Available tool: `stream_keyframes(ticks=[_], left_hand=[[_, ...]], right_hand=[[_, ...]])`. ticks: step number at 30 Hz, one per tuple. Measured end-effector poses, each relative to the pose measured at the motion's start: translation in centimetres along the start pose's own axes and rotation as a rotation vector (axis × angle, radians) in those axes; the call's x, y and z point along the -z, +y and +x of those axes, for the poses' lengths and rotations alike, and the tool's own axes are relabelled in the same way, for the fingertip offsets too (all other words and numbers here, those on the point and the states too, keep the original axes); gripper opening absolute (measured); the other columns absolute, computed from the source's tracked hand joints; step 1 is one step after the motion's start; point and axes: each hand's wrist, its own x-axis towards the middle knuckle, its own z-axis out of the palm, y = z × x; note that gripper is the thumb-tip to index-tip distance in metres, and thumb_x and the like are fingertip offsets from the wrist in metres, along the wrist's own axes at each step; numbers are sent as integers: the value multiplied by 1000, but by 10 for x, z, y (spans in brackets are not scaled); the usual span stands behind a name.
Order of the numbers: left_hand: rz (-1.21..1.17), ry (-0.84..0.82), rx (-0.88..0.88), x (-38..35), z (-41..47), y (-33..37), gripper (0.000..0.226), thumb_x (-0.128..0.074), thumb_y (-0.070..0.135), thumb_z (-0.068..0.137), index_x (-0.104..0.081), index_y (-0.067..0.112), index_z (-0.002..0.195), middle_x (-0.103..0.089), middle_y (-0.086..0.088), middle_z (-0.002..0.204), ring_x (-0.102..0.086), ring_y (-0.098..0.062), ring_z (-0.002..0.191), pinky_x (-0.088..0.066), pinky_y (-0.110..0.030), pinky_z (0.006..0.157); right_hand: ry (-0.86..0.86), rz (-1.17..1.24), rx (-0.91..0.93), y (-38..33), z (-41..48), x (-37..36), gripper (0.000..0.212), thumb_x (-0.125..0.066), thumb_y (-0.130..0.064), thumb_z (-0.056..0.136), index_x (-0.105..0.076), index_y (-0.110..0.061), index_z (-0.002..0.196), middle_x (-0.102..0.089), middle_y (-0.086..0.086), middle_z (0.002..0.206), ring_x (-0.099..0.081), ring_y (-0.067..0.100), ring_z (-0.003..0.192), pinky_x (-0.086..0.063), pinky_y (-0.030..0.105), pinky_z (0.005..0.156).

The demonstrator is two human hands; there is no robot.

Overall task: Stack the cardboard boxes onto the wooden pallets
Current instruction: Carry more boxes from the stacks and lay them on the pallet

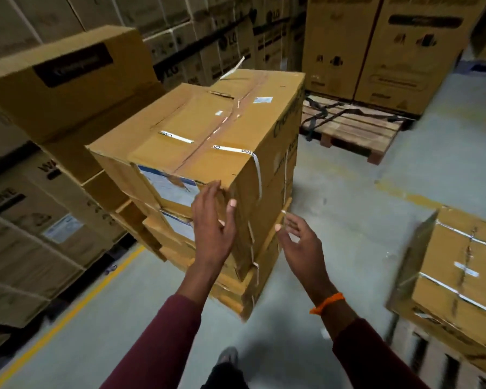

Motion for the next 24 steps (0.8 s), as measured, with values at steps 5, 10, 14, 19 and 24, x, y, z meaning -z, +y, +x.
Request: stream_keyframes(ticks=[5, 10, 14, 19, 24], left_hand=[[-43, 219, -8, 56, 113, -81, 36, -51, 33, 105, -52, 19, 138, -50, -6, 131, -46, -23, 124, -43, -43, 102], [-44, 3, 545, 86, 195, -153, 71, -66, 42, 89, -40, 15, 149, -36, -11, 153, -38, -33, 139, -39, -48, 113], [-494, -155, 847, 99, 219, -175, 60, -79, 38, 83, -58, 13, 134, -66, -9, 130, -65, -23, 110, -53, -35, 93], [-701, -154, 732, 102, 205, -149, 50, -83, 26, 83, -61, 25, 127, -73, -6, 117, -71, -19, 101, -59, -33, 82], [-797, -224, 619, 99, 181, -94, 53, -80, 20, 85, -61, 33, 134, -72, -1, 115, -69, -13, 104, -59, -27, 78]], right_hand=[[109, 176, -39, -74, 48, -79, 55, -58, -49, 98, -52, -20, 145, -60, 0, 142, -57, 4, 116, -45, 12, 89], [204, 332, -197, -104, 76, -110, 91, -69, -65, 84, -28, -28, 157, -39, -2, 159, -45, 21, 140, -45, 50, 112], [40, 397, -239, -110, 91, -115, 75, -76, -43, 88, -36, -34, 151, -57, -22, 131, -65, 10, 114, -58, 37, 94], [-23, 443, -245, -110, 94, -99, 53, -70, -28, 94, -50, -41, 141, -71, -8, 124, -70, 16, 107, -57, 25, 68], [-5, 453, -195, -106, 75, -36, 51, -65, -22, 96, -52, -44, 141, -71, -5, 127, -67, 28, 117, -51, 49, 98]])
